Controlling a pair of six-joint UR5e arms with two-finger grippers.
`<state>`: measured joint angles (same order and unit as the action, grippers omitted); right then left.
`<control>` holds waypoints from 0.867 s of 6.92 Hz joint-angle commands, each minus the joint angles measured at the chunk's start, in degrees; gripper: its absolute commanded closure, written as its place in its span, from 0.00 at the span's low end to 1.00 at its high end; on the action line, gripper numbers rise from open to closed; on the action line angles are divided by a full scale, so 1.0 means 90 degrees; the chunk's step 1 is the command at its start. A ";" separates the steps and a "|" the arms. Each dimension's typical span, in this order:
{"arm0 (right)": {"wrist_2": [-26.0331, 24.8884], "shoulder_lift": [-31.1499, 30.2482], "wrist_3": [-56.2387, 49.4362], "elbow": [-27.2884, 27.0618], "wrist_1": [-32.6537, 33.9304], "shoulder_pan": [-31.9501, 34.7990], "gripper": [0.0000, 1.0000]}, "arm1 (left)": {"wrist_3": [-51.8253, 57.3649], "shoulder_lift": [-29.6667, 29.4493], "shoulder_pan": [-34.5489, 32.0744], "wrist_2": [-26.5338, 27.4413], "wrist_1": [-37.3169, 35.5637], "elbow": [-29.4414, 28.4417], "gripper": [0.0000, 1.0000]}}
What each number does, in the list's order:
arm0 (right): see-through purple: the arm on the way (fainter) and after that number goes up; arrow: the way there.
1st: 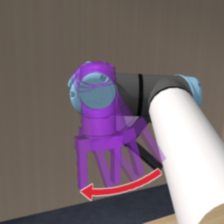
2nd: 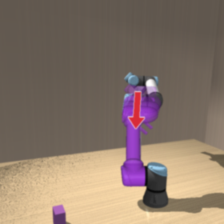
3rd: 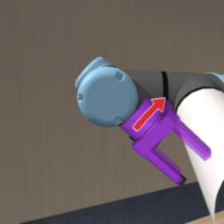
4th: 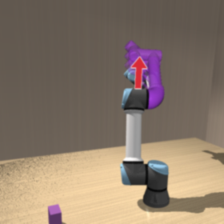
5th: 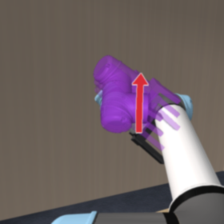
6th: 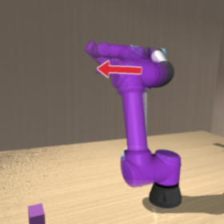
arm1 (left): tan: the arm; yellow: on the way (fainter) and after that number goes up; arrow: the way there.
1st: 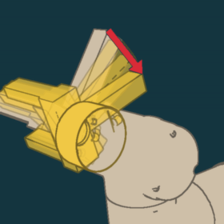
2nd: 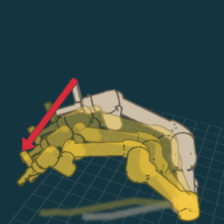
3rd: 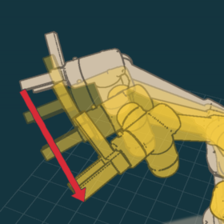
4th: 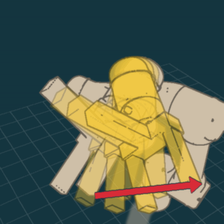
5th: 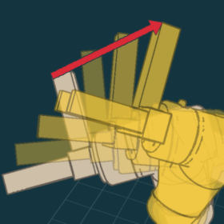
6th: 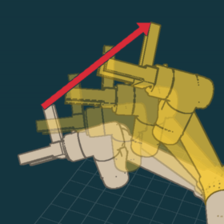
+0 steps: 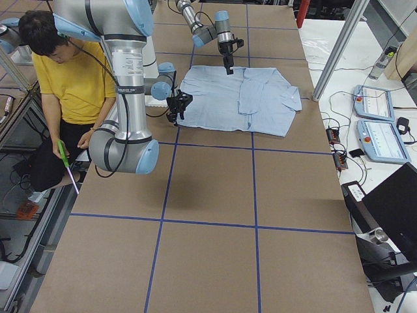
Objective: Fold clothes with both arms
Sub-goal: 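Move both grippers to the shirt hem corners nearest the robot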
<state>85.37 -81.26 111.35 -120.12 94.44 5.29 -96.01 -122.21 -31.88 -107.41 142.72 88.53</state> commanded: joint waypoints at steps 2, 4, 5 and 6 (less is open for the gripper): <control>-0.0004 -0.0004 0.0000 0.0007 0.0024 0.0076 0.56 | 0.0014 0.0005 0.0007 0.0001 0.0002 -0.0003 0.14; 0.0006 -0.0004 -0.0009 -0.0012 0.0092 0.0105 1.00 | 0.0014 0.0005 0.0007 0.0001 0.0002 -0.0003 0.14; 0.0064 0.0025 -0.0029 -0.0090 0.0160 0.0173 1.00 | 0.0004 0.0005 0.0007 -0.0009 -0.0047 0.0026 0.14; 0.0084 -0.0004 -0.0039 -0.0371 0.0190 0.0309 1.00 | -0.0064 0.0411 -0.0032 0.0040 -0.0105 0.0336 0.14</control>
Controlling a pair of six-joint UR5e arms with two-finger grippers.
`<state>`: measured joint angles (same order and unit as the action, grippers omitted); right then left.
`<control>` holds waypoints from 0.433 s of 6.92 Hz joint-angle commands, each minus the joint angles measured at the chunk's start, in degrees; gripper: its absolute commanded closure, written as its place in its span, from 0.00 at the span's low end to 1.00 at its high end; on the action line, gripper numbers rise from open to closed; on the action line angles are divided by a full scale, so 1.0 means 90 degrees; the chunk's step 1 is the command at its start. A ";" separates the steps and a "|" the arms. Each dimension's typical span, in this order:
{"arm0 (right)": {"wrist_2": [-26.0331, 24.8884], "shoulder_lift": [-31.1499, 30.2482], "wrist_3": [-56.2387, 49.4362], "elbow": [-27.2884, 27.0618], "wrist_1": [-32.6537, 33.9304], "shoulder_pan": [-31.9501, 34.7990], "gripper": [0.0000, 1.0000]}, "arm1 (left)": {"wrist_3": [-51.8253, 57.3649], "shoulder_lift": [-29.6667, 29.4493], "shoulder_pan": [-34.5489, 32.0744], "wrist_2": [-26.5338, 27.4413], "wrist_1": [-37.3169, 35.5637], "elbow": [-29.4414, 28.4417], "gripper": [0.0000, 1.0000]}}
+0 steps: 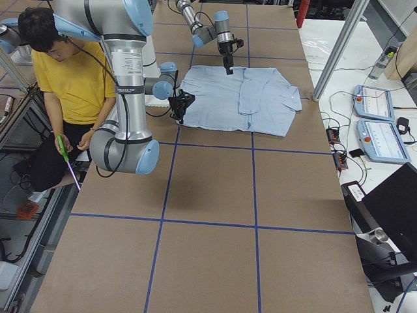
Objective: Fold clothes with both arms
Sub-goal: 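Move both grippers to the shirt hem corners nearest the robot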
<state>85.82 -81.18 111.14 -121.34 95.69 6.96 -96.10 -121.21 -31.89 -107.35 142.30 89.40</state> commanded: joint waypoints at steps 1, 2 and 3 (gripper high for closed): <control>0.0092 -0.0080 -0.0014 -0.0316 0.0051 0.0164 1.00 | -0.0055 0.0759 0.0008 0.0053 -0.0272 0.0677 0.14; 0.0209 -0.0071 -0.0005 -0.0317 0.0051 0.0194 1.00 | 0.0003 0.1015 0.0144 0.0198 -0.1067 0.1213 0.14; 0.0423 -0.0023 0.0005 -0.0317 0.0042 0.0261 1.00 | 0.0014 0.1491 0.0667 0.0780 -0.1462 0.1886 0.14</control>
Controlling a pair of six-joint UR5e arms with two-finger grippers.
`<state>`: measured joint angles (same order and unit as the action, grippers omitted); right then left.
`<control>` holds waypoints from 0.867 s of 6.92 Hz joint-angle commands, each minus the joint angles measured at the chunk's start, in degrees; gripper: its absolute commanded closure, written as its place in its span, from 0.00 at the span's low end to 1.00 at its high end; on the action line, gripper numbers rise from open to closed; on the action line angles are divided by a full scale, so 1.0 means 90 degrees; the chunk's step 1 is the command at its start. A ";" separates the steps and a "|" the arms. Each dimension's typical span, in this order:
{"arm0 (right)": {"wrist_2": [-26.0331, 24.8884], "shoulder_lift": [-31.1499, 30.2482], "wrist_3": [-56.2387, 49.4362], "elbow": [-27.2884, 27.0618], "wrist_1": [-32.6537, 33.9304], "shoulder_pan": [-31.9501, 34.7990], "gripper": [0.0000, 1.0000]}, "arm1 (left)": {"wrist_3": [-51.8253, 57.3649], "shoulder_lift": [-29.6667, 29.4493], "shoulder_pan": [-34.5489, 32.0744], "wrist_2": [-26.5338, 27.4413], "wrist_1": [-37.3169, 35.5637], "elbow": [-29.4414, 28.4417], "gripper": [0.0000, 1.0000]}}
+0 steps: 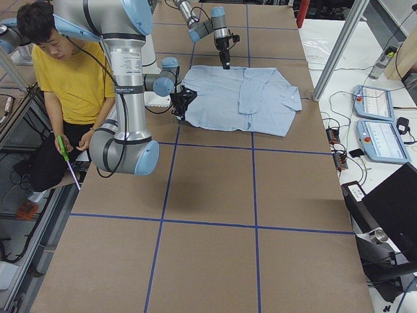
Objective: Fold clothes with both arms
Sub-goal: 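Move both grippers to the shirt hem corners nearest the robot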
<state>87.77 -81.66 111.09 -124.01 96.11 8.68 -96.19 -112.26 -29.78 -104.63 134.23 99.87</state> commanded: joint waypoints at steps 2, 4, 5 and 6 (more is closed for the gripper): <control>0.0326 -0.0008 -0.0019 -0.0010 -0.0063 0.0090 1.00 | -0.0015 0.1676 0.1351 0.1397 -0.0764 0.1528 0.14; 0.0665 0.0020 -0.0291 -0.0068 -0.0093 0.0090 1.00 | -0.0045 0.1838 0.1793 0.1937 -0.1355 0.1754 0.14; 0.0668 0.0011 -0.0292 -0.0049 -0.0122 0.0091 1.00 | -0.0055 0.1848 0.1969 0.1987 -0.1650 0.1823 0.13; 0.0658 0.0011 -0.0292 -0.0039 -0.0132 0.0100 1.00 | -0.0055 0.1984 0.2145 0.2026 -0.1740 0.1814 0.13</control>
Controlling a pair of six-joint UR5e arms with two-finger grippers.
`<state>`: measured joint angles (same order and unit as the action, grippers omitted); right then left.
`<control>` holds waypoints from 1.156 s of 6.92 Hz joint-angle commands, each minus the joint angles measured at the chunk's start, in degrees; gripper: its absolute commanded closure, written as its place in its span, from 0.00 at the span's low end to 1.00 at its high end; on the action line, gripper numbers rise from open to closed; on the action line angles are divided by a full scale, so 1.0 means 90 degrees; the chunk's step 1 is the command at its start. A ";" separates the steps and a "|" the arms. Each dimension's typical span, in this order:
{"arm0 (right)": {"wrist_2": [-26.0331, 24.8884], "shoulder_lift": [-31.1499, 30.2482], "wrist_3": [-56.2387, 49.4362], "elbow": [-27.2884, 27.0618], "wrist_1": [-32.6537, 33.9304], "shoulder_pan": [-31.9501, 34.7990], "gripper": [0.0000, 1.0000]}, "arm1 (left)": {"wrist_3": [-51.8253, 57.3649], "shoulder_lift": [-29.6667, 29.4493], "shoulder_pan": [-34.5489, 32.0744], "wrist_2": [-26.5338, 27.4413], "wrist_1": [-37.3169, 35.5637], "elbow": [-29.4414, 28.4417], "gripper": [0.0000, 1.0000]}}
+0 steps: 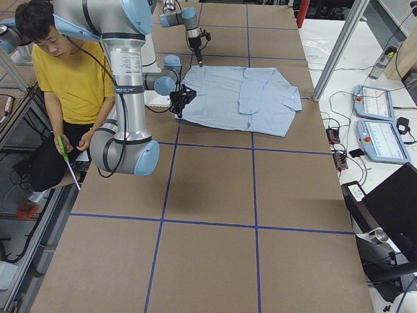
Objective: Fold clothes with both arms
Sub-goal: 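Move both grippers to the shirt hem corners nearest the robot, then grasp the hem corners with both grippers and lift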
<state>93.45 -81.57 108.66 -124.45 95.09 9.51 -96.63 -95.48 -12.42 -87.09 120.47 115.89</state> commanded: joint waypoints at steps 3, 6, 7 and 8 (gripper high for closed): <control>0.0046 0.0059 -0.0022 0.0010 -0.0018 0.0008 1.00 | -0.0005 0.0209 0.0315 0.0263 -0.0388 -0.0006 0.14; 0.0037 0.0050 -0.0012 0.0010 -0.0018 0.0008 1.00 | -0.0337 0.0209 0.0500 0.0263 -0.0563 0.0004 0.26; 0.0037 0.0059 -0.0003 0.0019 -0.0018 -0.0002 1.00 | -0.0337 0.0209 0.0530 0.0253 -0.0573 -0.0006 0.28; 0.0037 0.0059 -0.0003 0.0029 -0.0018 -0.0002 1.00 | -0.0347 0.0219 0.0559 0.0253 -0.0573 -0.0006 0.36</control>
<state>93.78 -81.07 108.60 -124.28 94.92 9.52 -99.57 -93.58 -7.74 -84.79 115.37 115.87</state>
